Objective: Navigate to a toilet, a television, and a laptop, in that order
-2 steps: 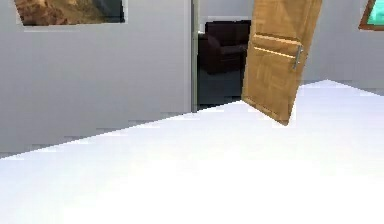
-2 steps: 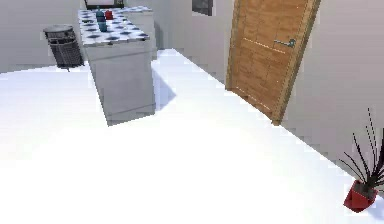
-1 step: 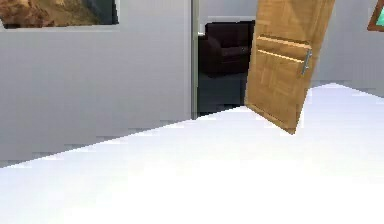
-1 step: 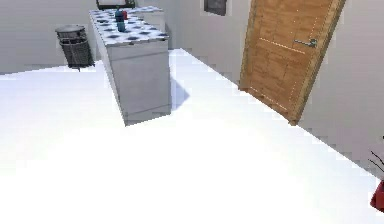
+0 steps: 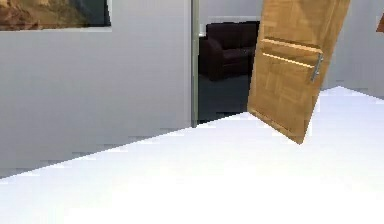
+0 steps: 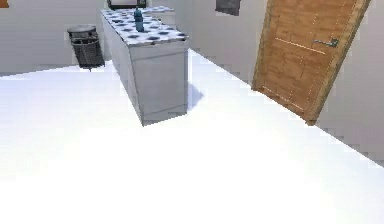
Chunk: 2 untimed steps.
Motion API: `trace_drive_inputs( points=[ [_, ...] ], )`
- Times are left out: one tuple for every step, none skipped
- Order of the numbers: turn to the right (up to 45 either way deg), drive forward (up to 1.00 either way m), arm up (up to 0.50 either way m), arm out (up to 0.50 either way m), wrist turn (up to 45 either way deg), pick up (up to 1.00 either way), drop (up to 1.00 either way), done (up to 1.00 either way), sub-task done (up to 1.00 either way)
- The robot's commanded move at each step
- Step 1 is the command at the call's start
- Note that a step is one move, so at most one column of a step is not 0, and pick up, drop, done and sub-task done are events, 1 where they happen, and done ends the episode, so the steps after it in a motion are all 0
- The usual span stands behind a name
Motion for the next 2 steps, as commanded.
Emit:
trace_drive_inputs(
  points=[
    [18.0,0.00,0.00,0.00,0.0,0.00,0.00,0.00,0.00],
    [0.0,1.00,0.00,0.00,0.0,0.00,0.00,0.00,0.00]
  ],
)
